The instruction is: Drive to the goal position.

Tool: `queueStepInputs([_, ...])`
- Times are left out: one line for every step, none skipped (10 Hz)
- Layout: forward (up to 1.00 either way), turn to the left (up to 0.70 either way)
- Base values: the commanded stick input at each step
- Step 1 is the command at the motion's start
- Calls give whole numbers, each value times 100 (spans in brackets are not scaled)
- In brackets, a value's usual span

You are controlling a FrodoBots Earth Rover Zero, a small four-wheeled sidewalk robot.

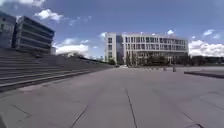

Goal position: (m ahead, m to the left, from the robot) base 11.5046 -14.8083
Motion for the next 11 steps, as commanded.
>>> queueStepInputs([70,2])
queueStepInputs([70,0])
queueStepInputs([70,0])
queueStepInputs([70,0])
queueStepInputs([70,0])
queueStepInputs([70,0])
queueStepInputs([70,0])
queueStepInputs([70,0])
queueStepInputs([70,0])
queueStepInputs([70,0])
queueStepInputs([70,0])
